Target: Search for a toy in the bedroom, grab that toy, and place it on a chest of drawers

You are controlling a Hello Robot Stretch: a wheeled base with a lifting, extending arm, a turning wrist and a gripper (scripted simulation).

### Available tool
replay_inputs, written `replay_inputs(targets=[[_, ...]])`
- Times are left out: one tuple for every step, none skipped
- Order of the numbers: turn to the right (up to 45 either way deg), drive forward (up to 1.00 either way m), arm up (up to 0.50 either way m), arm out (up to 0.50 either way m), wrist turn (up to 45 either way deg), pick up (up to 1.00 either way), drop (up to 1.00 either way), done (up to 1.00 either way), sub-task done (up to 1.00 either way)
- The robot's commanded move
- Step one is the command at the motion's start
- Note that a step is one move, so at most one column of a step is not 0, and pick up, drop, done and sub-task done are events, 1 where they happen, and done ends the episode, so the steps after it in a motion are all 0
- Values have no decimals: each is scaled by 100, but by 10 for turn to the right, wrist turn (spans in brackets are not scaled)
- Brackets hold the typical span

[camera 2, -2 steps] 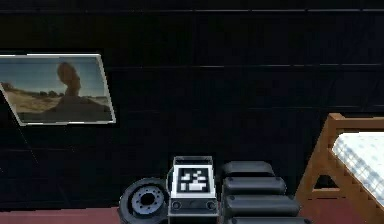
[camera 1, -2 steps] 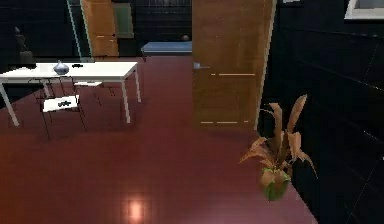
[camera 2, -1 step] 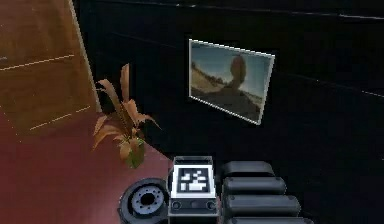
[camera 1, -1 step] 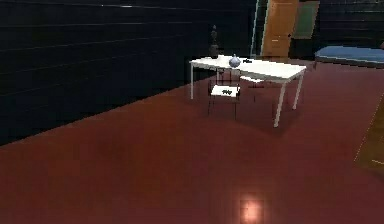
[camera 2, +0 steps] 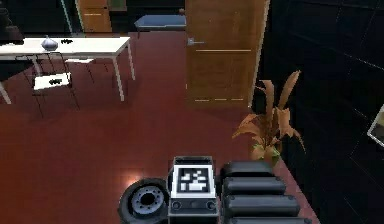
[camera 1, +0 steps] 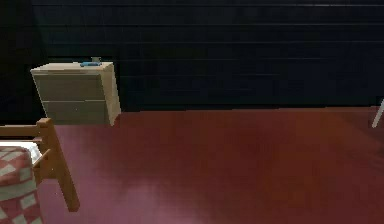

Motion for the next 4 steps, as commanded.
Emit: replay_inputs(targets=[[-120, 0, 0, 0, 0, 0, 0, 0, 0], [0, 100, 0, 0, 0, 0, 0, 0, 0], [0, 15, 0, 0, 0, 0, 0, 0, 0], [-150, 0, 0, 0, 0, 0, 0, 0, 0]])
